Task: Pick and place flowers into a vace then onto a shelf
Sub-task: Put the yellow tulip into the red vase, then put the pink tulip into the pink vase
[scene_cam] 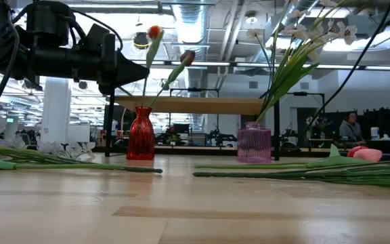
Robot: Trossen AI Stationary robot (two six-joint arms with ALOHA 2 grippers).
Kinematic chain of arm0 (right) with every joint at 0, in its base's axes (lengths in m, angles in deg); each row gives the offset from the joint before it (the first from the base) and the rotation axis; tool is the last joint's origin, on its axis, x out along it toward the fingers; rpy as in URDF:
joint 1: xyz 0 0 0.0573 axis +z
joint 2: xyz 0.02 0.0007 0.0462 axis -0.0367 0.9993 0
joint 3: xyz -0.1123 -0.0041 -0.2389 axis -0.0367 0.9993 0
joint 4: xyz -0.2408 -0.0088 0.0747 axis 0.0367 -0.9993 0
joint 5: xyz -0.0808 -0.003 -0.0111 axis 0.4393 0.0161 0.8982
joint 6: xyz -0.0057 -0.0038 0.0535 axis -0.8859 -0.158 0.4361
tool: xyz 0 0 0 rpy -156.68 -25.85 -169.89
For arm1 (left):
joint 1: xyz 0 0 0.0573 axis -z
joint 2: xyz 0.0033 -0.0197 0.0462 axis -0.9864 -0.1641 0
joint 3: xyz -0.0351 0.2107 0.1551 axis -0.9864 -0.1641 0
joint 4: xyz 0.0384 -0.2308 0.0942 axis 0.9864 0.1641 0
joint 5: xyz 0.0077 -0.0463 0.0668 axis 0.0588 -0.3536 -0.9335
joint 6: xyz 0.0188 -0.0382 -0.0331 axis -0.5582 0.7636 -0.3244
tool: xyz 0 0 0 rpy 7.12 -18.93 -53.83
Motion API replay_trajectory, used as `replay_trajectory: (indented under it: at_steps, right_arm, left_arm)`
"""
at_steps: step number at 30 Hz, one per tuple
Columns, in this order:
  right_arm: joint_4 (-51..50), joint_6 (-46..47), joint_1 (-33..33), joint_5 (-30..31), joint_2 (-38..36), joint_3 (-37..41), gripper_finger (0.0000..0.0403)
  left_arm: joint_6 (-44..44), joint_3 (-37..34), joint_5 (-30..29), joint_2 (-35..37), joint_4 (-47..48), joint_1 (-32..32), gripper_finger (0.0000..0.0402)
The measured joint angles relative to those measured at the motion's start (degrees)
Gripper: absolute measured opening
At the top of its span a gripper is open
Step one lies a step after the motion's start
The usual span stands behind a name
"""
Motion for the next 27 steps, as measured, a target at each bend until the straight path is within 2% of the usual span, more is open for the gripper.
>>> replay_trajectory:
  at_steps: [7,16,24,27]
  right_arm:
    - [-1.49,1.62,0.00,-0.04,0.02,0.00,0.0260]
    - [-4.43,4.87,0.00,-0.04,0.02,0.00,0.0260]
    - [-5.30,4.90,0.00,-0.04,0.02,0.00,0.0260]
    - [-6.57,4.90,0.00,-0.03,0.02,0.00,0.0260]
  left_arm:
    - [0.41,0.02,-0.03,0.03,-0.05,0.02,0.0128]
    - [-2.03,0.02,-0.40,2.91,-0.28,1.15,0.0181]
    - [-8.66,0.02,-0.15,11.06,-0.20,9.96,0.0194]
    - [-10.29,0.04,2.46,14.16,-0.09,14.29,0.0194]
